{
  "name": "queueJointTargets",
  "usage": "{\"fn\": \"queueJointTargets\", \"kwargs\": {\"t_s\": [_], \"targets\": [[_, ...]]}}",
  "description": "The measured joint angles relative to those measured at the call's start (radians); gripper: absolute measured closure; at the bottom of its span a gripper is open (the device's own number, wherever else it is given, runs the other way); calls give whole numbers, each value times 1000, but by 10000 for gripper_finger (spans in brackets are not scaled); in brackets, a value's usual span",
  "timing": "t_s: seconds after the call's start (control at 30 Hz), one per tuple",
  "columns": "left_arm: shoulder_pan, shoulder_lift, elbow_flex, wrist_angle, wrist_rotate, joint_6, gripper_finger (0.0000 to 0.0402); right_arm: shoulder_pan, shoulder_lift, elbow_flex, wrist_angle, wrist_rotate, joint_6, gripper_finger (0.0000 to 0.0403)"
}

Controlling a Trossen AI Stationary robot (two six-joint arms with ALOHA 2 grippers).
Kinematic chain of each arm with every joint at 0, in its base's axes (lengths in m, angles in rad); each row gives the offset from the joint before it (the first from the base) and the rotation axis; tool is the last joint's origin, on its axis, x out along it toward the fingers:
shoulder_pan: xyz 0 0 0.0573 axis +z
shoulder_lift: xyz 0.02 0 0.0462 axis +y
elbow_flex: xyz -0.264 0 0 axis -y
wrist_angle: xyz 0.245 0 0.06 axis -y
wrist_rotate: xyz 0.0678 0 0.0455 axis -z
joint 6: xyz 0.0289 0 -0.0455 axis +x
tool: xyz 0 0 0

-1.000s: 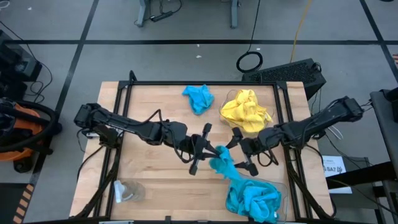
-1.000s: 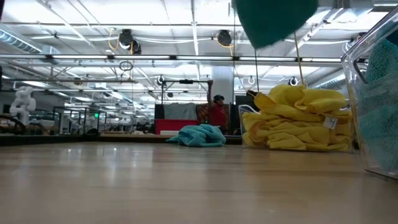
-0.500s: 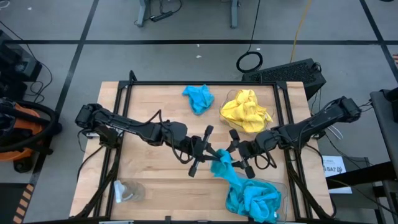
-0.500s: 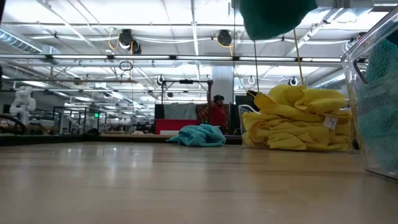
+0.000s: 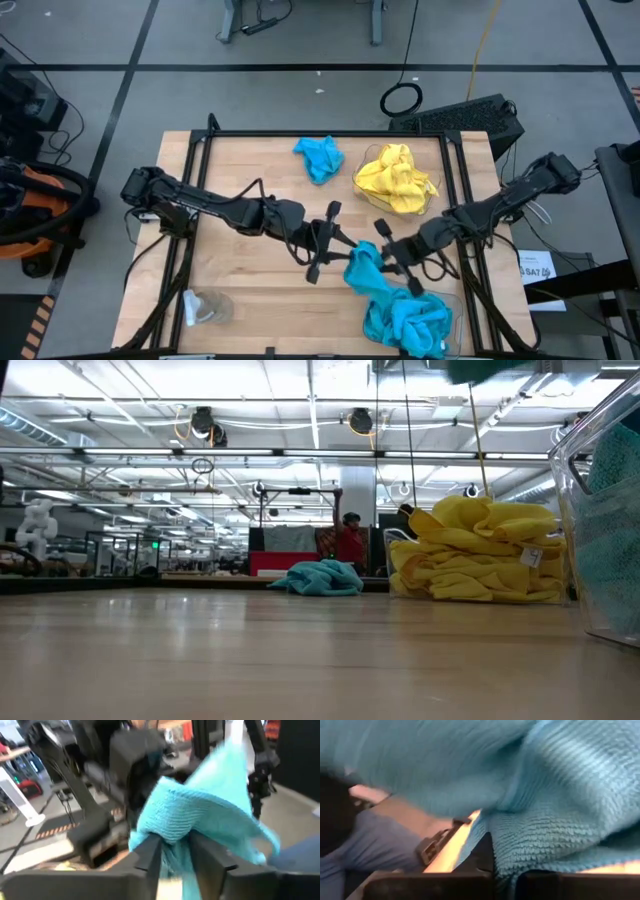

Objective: Sort microfiber towel by color & place in baskets
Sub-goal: Put the blue microfiber cloth into the bottom transparent bin

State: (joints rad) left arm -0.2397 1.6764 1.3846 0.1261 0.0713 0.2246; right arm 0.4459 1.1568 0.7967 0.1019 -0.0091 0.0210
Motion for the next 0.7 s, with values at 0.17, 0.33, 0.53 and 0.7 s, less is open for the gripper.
{"fn": "queueJointTargets", "kwargs": {"t_s": [0.17,0.33,0.53,0.7], "targets": [[-20,0,0,-114,-2,-1,226,90,-80,0,-161,-29,87,400],[-40,0,0,-214,-3,-9,174,193,-162,0,-336,-56,248,401],[-51,0,0,-273,-40,-14,158,299,-205,0,-472,-93,487,402],[-51,0,0,-299,-55,-36,158,383,-189,0,-472,-146,661,402]]}}
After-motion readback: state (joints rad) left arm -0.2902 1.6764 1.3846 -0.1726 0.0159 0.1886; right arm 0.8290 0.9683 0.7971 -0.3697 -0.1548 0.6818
